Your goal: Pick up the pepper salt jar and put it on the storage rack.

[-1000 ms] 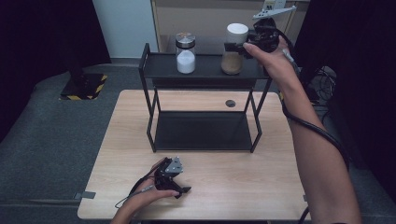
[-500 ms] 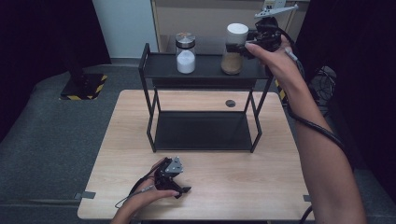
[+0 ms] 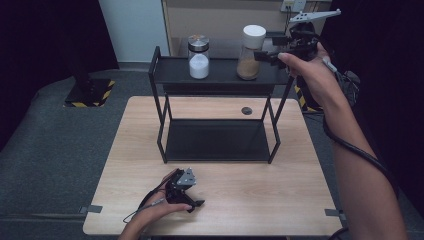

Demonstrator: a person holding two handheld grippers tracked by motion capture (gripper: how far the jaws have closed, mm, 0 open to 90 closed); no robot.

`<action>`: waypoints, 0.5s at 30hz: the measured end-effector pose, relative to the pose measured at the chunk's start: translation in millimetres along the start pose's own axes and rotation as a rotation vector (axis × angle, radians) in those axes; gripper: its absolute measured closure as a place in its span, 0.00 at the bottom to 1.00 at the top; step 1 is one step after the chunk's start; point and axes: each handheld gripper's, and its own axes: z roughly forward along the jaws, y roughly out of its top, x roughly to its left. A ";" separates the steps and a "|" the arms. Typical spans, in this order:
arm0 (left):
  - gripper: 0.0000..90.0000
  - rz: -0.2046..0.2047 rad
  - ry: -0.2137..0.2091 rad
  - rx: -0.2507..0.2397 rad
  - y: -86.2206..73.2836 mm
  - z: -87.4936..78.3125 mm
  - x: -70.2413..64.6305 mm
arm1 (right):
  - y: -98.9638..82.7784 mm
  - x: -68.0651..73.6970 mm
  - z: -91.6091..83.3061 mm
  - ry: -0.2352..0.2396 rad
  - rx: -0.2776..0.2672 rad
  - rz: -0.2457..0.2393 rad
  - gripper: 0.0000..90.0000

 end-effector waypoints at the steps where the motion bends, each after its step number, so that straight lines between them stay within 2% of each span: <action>1: 0.00 0.000 0.000 0.000 0.0 0.0 0.0 | -2.2 2.4 -2.7 -0.002 -0.002 -0.002 0.05; 9: 0.00 -0.002 0.002 -0.001 -0.1 0.2 -0.5 | -27.3 26.2 -21.4 0.001 -0.014 -0.029 0.04; 15: 0.00 -0.002 0.002 -0.001 -0.1 0.2 -0.5 | -56.7 40.9 -30.3 0.023 -0.026 -0.031 0.03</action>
